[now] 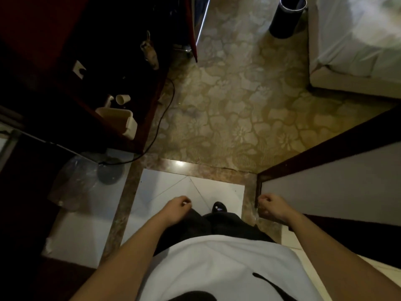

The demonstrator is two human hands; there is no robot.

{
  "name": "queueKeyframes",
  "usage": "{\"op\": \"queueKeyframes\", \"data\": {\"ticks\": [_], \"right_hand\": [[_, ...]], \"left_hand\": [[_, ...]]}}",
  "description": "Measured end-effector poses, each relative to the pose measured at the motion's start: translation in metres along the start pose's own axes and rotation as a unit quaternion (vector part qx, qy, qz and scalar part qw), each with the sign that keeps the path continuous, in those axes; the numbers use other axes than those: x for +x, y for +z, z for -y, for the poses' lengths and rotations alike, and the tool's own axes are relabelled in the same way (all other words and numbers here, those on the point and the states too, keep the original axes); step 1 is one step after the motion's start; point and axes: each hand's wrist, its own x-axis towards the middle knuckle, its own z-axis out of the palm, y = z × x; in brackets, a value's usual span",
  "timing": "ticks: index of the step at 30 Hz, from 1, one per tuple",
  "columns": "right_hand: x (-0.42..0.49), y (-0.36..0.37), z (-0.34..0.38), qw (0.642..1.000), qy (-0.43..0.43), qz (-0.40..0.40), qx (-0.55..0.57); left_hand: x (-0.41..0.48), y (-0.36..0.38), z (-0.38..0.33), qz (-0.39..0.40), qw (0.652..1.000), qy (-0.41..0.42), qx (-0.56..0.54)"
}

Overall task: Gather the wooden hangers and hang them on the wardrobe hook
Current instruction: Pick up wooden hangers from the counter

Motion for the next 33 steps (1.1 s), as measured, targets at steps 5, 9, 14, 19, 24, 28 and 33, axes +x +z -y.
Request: {"op": "queueKeyframes", "data": {"ticks": [5,9,14,19,24,28,33], "right_hand": [[0.038,-0.039,0.023,1.0,-0.001,0.007,0.009],[0.076,-0.06,0.068,0.998,-0.018,0.035,-0.043],[0.128,-0.08,0.159,0.989,-0.078,0.066,-0.102],[0.173,-0.09,0.27,0.97,-0.152,0.105,-0.16],[0.204,-0.104,0.367,0.955,-0.216,0.117,-0.167],[0.228,-0.12,0.415,0.951,-0.228,0.142,-0.155],[0.283,-0.162,0.475,0.936,-0.245,0.172,-0.186]], "left_hand": [[0.035,-0.016,-0.063,0.007,1.0,0.013,0.006],[0.063,-0.052,-0.063,-0.014,0.999,-0.029,-0.028],[0.099,-0.113,-0.025,-0.051,0.99,-0.112,-0.072],[0.124,-0.181,-0.006,-0.101,0.973,-0.161,-0.132],[0.151,-0.237,-0.035,-0.153,0.96,-0.155,-0.173],[0.175,-0.266,-0.069,-0.152,0.963,-0.13,-0.181],[0.214,-0.301,-0.125,-0.157,0.962,-0.119,-0.188]]}}
